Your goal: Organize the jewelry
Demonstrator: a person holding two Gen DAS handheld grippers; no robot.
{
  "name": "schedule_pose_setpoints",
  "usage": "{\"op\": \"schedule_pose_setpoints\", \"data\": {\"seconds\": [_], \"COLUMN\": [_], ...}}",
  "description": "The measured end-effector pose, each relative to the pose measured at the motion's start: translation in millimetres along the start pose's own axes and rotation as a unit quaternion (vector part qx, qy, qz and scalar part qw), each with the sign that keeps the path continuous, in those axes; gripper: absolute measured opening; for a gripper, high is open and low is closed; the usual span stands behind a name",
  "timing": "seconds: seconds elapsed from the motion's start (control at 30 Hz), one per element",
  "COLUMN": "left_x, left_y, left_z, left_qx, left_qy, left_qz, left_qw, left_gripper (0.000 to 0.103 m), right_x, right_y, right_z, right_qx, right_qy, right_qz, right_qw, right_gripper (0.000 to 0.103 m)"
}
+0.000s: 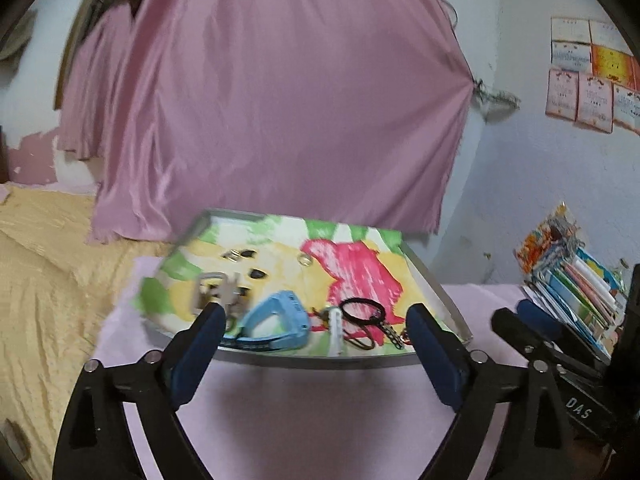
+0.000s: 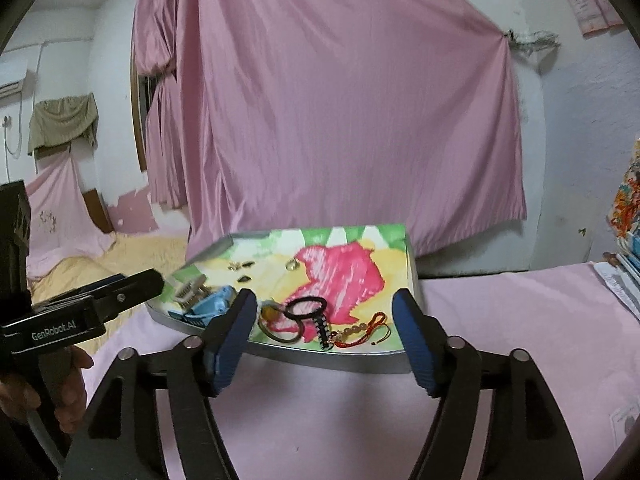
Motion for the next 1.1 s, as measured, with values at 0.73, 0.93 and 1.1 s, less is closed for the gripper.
{"op": "schedule_pose_setpoints", "data": {"seconds": [0.73,0.93,1.1], "left_x": [28,33,35], "left_y": [69,81,83], "left_z": [100,101,103], "left_qx": [-0.102,-0.097,-0.098], "left_qy": [-0.063,-0.066,-0.064], "left_qz": [-0.016,-0.009,-0.005], "left_qw": [0.9927,0.9931,0.9931], "left_gripper": [0.102,0.102,0.102], "right_x": [18,16,16], "right_y": [61,66,67], "right_z": [83,85,87], "right_qx": [-0.085,-0.083,-0.084], "right_qy": [0.006,0.005,0.004], "right_qz": [-0.005,-0.007,-0.007], "right_qw": [0.996,0.997,0.996], "right_gripper": [0.100,0.100,0.100]}}
Point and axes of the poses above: each gripper's, at about its wrist camera, not at the fingertips, and z roughly against the way its jaws point, x to its left, y to its underside, the point moved 7 cm from there along -z, roughly the way its jaws point, and after that the axes turned 10 degrees about x, right-handed, at the moved point
